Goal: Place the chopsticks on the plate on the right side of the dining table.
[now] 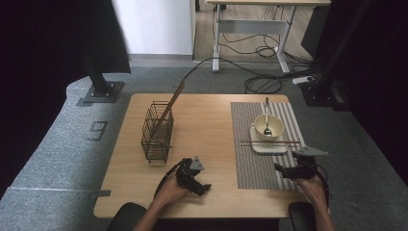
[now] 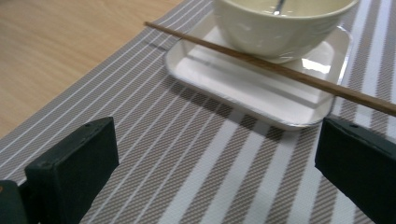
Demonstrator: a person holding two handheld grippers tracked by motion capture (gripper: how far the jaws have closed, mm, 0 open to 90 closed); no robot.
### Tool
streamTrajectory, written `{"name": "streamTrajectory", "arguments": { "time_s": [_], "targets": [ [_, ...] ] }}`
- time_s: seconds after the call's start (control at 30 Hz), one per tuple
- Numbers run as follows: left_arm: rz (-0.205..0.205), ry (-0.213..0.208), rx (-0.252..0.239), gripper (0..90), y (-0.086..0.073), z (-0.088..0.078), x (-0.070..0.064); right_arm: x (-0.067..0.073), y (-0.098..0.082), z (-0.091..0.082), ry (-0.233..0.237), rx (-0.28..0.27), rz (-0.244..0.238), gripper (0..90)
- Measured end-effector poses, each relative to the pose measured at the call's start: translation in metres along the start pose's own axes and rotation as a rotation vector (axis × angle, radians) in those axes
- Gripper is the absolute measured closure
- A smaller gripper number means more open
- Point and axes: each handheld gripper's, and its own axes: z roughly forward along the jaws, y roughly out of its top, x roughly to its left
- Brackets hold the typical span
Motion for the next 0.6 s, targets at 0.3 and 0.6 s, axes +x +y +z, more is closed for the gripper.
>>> {"name": "streamTrajectory", "arguments": {
  "time_s": [0.3, 0.6],
  "targets": [
    [0.0, 0.0, 0.0, 0.0, 0.0, 0.0, 0.0, 0.031, 0.009, -0.014, 0.079, 0.022, -0.071, 0.0],
    [0.001, 0.001, -0.001, 0.0, 0.0, 0.0, 0.0, 0.054, 0.028, -0.023, 0.15, 0.046, -0.124, 0.0]
  ]
}}
